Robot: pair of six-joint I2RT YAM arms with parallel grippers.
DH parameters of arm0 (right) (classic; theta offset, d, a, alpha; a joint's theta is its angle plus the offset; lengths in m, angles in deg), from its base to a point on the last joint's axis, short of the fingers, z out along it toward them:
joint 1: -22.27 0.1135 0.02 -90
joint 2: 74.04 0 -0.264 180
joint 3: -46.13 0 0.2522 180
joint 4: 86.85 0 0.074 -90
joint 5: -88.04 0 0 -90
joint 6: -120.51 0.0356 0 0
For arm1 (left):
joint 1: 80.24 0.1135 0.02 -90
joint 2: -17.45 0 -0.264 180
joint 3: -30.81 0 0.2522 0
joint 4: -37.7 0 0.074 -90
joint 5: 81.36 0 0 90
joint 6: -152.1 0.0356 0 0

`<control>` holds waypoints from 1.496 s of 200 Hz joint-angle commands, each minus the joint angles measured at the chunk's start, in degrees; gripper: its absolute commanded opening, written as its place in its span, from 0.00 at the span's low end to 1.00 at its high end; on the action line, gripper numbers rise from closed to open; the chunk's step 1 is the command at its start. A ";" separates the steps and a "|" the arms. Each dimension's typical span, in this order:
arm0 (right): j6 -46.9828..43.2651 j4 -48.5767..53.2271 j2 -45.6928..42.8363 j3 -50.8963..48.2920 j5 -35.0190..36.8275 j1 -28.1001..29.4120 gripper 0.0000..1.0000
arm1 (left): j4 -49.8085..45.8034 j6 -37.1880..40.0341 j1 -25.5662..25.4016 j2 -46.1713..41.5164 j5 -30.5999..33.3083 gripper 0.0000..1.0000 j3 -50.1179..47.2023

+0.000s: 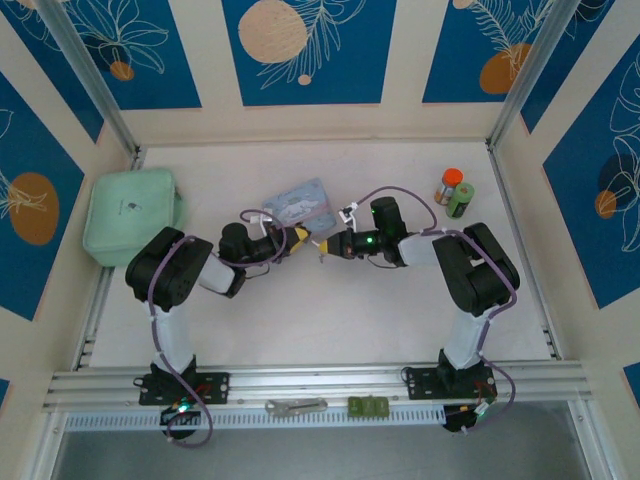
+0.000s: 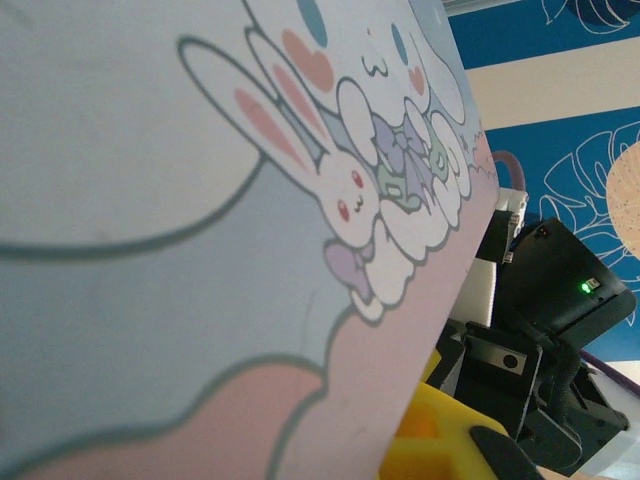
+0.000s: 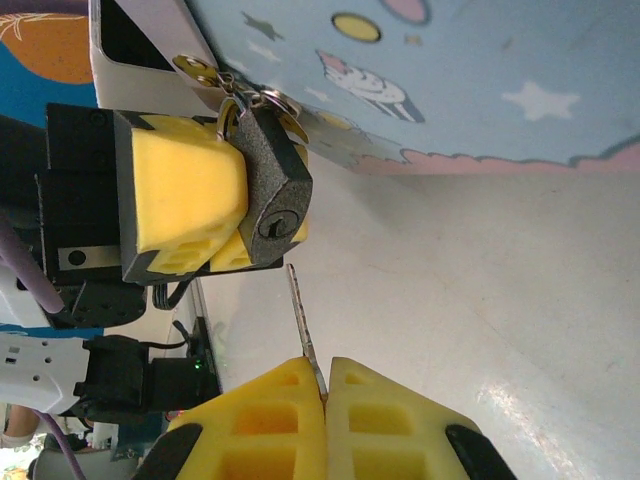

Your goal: Unlock the padlock with the key

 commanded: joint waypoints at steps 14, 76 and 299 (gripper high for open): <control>-0.34 -0.33 -0.95 -0.13 0.60 0.60 0.00 | 3.59 -0.36 -0.96 -0.94 -0.02 0.00 0.93; 0.18 -1.38 -0.68 1.17 1.96 0.79 0.00 | 3.58 -0.27 -1.30 -1.38 -0.04 0.00 0.73; 2.54 -1.53 1.16 5.78 0.43 2.10 0.00 | 6.23 -0.49 -2.36 -1.18 -4.76 0.00 1.66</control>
